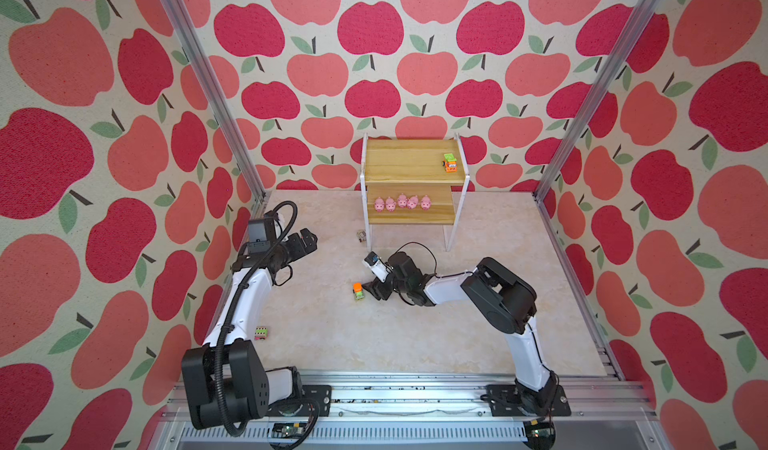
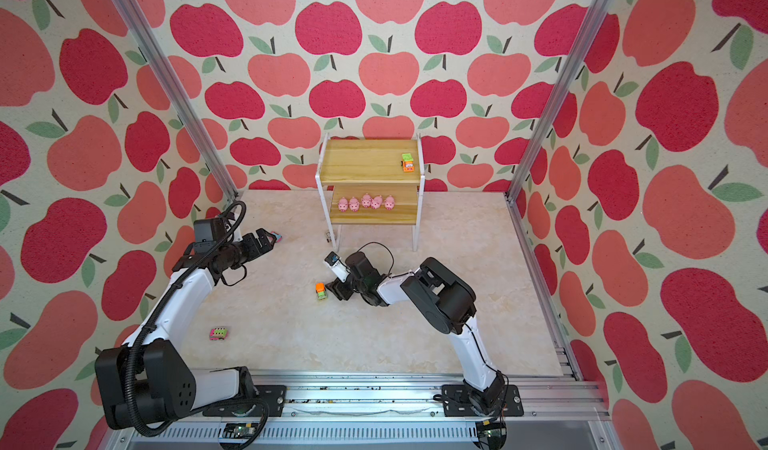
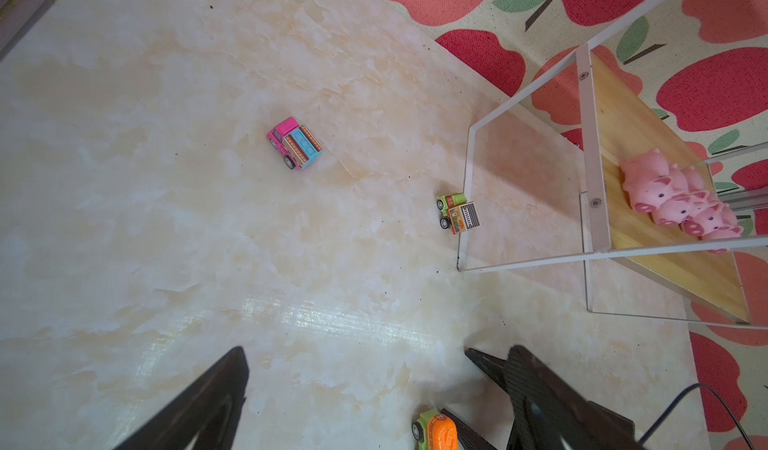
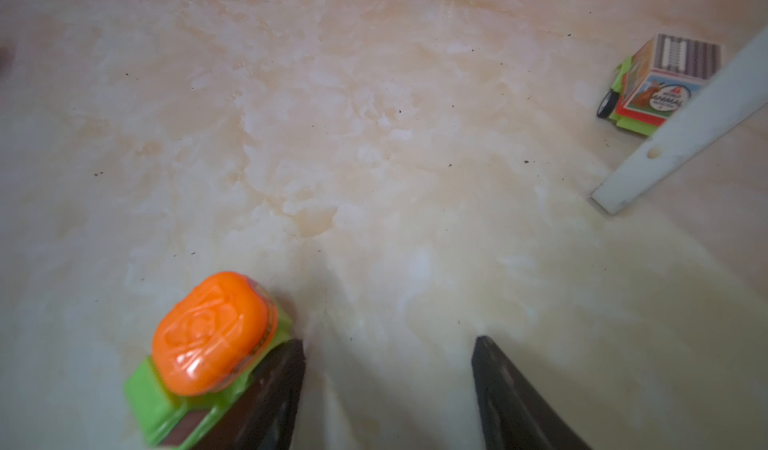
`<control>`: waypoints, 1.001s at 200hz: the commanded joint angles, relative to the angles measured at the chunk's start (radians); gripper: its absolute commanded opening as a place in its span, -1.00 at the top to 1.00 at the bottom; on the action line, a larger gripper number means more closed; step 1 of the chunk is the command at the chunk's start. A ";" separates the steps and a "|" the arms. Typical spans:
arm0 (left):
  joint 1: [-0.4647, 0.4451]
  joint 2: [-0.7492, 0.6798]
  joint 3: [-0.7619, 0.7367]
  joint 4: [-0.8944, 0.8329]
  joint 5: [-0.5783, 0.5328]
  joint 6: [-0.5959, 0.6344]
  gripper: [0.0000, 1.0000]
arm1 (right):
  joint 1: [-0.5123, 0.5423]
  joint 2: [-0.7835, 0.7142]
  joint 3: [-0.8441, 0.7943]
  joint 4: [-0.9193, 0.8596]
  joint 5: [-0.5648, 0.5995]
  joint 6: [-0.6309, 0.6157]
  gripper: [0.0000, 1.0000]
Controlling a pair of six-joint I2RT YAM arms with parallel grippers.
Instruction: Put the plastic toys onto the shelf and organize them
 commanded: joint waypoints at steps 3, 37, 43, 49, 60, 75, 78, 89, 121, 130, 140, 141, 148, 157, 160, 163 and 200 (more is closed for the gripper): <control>-0.004 -0.015 0.002 0.023 -0.007 0.018 -0.97 | -0.006 0.059 0.029 -0.148 -0.012 0.048 -0.35; -0.011 -0.023 -0.001 0.020 -0.007 0.019 -0.97 | -0.013 -0.040 -0.005 -0.159 0.077 0.069 -0.35; -0.018 -0.026 0.002 0.016 -0.013 0.023 -0.97 | -0.014 -0.073 -0.021 -0.164 0.104 0.076 -0.35; -0.026 -0.030 0.002 0.012 -0.019 0.028 -0.97 | -0.013 -0.109 -0.037 -0.174 0.138 0.087 -0.34; -0.041 -0.038 0.008 0.004 -0.034 0.036 -0.97 | -0.013 -0.179 -0.076 -0.178 0.184 0.121 -0.34; -0.066 -0.048 0.016 -0.013 -0.056 0.053 -0.98 | 0.002 -0.268 -0.126 -0.183 0.257 0.206 -0.34; -0.071 -0.051 0.017 -0.018 -0.060 0.057 -0.97 | 0.007 -0.283 -0.135 -0.185 0.270 0.226 -0.34; -0.093 -0.058 0.025 -0.032 -0.081 0.068 -0.98 | 0.039 -0.323 -0.158 -0.192 0.311 0.303 -0.34; -0.127 -0.080 0.040 -0.059 -0.106 0.077 -0.98 | 0.214 -0.322 -0.130 -0.242 0.555 0.446 -0.33; -0.132 -0.085 0.039 -0.059 -0.106 0.075 -0.98 | 0.256 -0.302 -0.105 -0.245 0.597 0.439 -0.33; -0.137 -0.089 0.041 -0.062 -0.105 0.070 -0.97 | 0.274 -0.273 -0.057 -0.290 0.640 0.436 -0.33; -0.137 -0.089 0.042 -0.063 -0.105 0.069 -0.97 | 0.290 -0.270 -0.054 -0.295 0.642 0.436 -0.33; -0.139 -0.089 0.044 -0.066 -0.103 0.069 -0.97 | 0.314 -0.250 -0.017 -0.334 0.655 0.443 -0.33; -0.141 -0.088 0.044 -0.068 -0.103 0.066 -0.97 | 0.320 -0.225 0.013 -0.366 0.656 0.463 -0.32; -0.141 -0.088 0.046 -0.070 -0.101 0.065 -0.97 | 0.320 -0.218 0.020 -0.369 0.655 0.468 -0.31; -0.142 -0.090 0.046 -0.069 -0.101 0.063 -0.96 | 0.320 -0.211 0.025 -0.370 0.653 0.473 -0.30; -0.147 -0.116 0.039 -0.061 -0.099 0.057 -0.96 | 0.322 -0.131 0.076 -0.388 0.642 0.533 -0.29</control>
